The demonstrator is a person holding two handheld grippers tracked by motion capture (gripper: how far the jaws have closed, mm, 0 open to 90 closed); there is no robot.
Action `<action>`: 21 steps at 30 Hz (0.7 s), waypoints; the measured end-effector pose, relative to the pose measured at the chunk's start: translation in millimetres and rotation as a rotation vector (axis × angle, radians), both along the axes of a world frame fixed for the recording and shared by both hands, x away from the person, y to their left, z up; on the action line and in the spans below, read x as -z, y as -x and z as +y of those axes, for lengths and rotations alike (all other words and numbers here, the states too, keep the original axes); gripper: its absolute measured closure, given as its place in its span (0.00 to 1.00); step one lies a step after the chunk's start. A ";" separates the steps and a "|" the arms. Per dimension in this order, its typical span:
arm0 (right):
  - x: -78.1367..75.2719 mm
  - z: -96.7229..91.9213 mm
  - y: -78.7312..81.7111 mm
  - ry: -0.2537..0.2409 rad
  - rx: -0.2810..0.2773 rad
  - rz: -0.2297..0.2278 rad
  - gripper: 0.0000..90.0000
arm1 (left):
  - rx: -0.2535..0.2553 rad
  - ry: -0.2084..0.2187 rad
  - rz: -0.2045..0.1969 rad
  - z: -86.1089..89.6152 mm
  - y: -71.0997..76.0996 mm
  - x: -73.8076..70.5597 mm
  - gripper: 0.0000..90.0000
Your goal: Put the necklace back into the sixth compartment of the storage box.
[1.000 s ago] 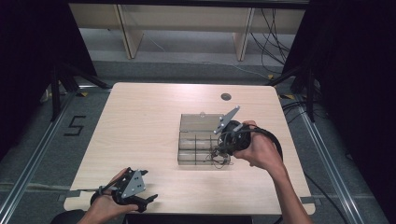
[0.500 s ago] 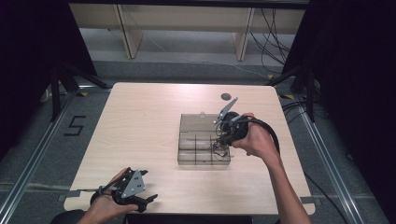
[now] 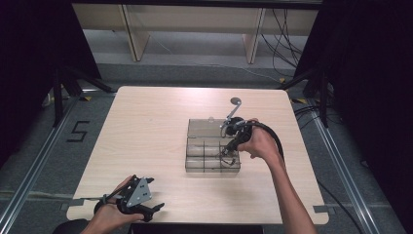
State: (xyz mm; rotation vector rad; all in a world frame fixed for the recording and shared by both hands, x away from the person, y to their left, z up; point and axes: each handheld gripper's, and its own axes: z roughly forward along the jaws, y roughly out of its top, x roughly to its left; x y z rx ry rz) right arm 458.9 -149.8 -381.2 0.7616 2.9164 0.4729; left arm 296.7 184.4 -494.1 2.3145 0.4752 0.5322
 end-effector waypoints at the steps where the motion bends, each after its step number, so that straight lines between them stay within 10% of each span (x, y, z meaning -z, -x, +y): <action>1: 3.8 -0.6 -2.0 0.000 -0.009 0.007 0.91 | 0.001 0.010 0.005 -0.4 0.7 0.0 0.17; 21: 41.7 -4.7 -7.5 0.020 0.000 0.109 0.91 | -0.008 0.005 0.002 -1.4 0.4 2.3 0.17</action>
